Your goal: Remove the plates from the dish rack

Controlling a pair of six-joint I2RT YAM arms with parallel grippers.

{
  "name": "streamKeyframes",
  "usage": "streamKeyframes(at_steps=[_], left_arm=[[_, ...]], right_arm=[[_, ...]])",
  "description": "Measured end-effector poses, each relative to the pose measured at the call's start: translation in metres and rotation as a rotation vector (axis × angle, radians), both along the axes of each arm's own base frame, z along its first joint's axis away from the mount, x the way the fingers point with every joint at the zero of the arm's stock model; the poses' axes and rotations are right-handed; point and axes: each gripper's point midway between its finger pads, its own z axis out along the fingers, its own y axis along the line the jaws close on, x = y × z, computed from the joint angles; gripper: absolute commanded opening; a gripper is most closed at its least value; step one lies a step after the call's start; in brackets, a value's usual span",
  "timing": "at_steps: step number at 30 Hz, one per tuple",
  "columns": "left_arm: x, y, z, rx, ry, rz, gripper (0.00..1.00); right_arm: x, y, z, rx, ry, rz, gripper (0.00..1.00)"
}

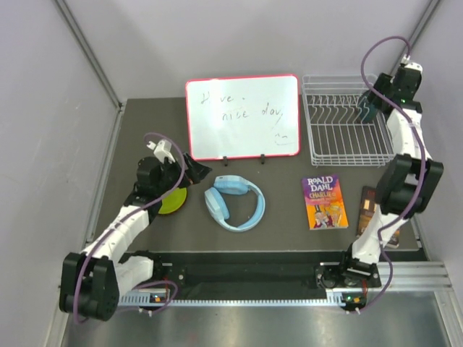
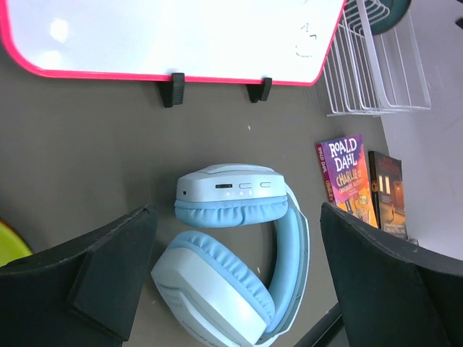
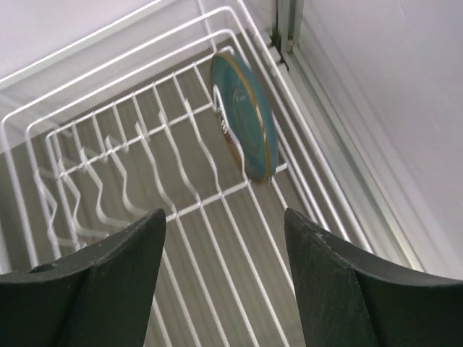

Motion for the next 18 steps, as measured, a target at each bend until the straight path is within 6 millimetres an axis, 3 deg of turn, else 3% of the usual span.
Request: streamKeyframes(at_steps=[4, 7, 14, 18], left_arm=[[0.003, -0.01, -0.006, 0.005, -0.002, -0.033, 0.99], [0.005, -0.011, -0.015, 0.017, 0.014, -0.042, 0.99], [0.007, -0.011, -0.019, 0.038, 0.008, -0.047, 0.99], [0.009, -0.01, -0.022, 0.05, 0.005, -0.046, 0.99]], right_arm=[[0.033, -0.015, -0.019, -0.019, 0.035, 0.005, 0.65], [0.047, -0.022, -0.029, -0.04, 0.054, 0.009, 0.64], [0.059, -0.036, -0.051, -0.095, 0.105, -0.001, 0.63], [0.062, -0.042, -0.07, -0.11, 0.142, -0.006, 0.58]])
